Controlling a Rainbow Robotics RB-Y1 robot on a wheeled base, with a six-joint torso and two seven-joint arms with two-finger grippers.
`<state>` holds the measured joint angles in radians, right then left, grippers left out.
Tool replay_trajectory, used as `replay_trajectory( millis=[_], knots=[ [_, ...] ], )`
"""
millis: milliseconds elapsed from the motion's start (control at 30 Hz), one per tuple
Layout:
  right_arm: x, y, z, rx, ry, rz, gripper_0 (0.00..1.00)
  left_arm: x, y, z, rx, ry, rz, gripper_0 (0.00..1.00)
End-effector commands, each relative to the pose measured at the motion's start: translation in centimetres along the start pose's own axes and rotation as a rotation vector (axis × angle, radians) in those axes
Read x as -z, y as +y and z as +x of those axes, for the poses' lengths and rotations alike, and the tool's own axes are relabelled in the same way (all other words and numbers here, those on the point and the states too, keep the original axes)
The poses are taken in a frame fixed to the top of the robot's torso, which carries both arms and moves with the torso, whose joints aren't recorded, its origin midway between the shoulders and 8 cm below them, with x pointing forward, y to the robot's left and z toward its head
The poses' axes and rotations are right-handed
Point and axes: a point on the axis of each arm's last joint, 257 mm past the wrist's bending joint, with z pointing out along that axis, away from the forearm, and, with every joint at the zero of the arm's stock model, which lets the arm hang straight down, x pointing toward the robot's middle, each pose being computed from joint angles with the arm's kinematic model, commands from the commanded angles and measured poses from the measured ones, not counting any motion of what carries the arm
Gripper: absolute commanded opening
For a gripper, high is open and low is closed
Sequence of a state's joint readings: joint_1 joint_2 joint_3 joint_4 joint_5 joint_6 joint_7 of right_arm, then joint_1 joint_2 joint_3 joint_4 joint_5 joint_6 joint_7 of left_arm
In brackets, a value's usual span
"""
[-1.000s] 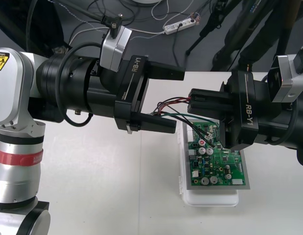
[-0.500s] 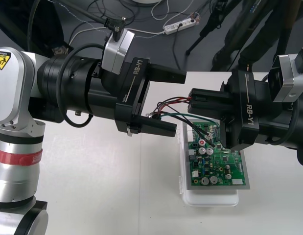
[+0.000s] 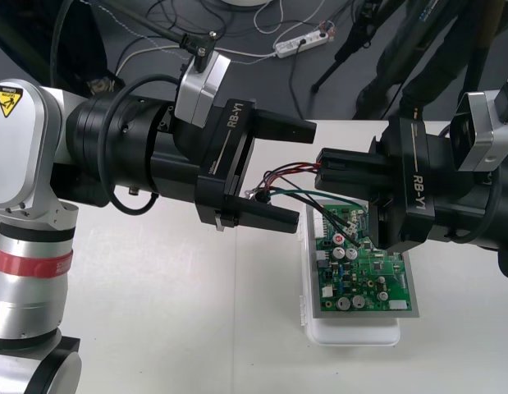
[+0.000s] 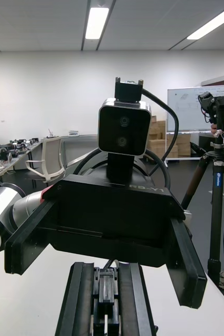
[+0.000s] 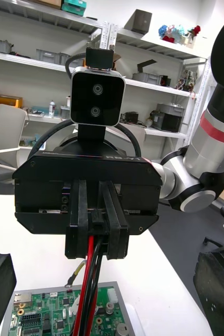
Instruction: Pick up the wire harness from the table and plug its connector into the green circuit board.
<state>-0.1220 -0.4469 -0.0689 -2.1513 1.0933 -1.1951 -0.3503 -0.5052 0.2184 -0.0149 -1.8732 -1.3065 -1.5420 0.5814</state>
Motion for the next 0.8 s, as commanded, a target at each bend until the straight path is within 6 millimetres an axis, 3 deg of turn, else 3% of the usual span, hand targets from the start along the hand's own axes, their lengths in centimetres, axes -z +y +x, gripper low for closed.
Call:
replay_trajectory(
  millis=[33,233,267,300,333,367,433,800],
  knots=[
    [-0.90,1.24,-1.36,0.067,-0.043,-0.024,0.00,-0.60,-1.18,-0.81,-0.082,0.043,0.068,1.00],
    [-0.90,1.24,-1.36,0.067,-0.043,-0.024,0.00,-0.64,-1.19,-0.84,-0.083,0.041,0.068,1.00],
    [-0.92,1.29,-1.41,0.066,-0.045,-0.026,0.00,-0.64,-1.16,-0.81,-0.085,0.043,0.067,0.96],
    [-0.92,1.27,-1.37,0.067,-0.044,-0.025,0.00,-0.64,-1.16,-0.81,-0.087,0.043,0.067,0.83],
    [-0.92,1.27,-1.37,0.067,-0.044,-0.025,0.00,-0.62,-1.17,-0.85,-0.088,0.043,0.068,0.58],
    [-0.90,1.30,-1.37,0.065,-0.045,-0.025,0.00,-0.64,-1.19,-0.84,-0.087,0.041,0.068,0.43],
    [-0.90,1.28,-1.35,0.067,-0.042,-0.026,0.00,-0.67,-1.17,-0.76,-0.085,0.043,0.068,0.01],
    [-0.92,1.30,-1.44,0.066,-0.046,-0.026,0.00,-0.91,-1.36,-0.82,-0.093,0.044,0.078,0.00]
  ],
)
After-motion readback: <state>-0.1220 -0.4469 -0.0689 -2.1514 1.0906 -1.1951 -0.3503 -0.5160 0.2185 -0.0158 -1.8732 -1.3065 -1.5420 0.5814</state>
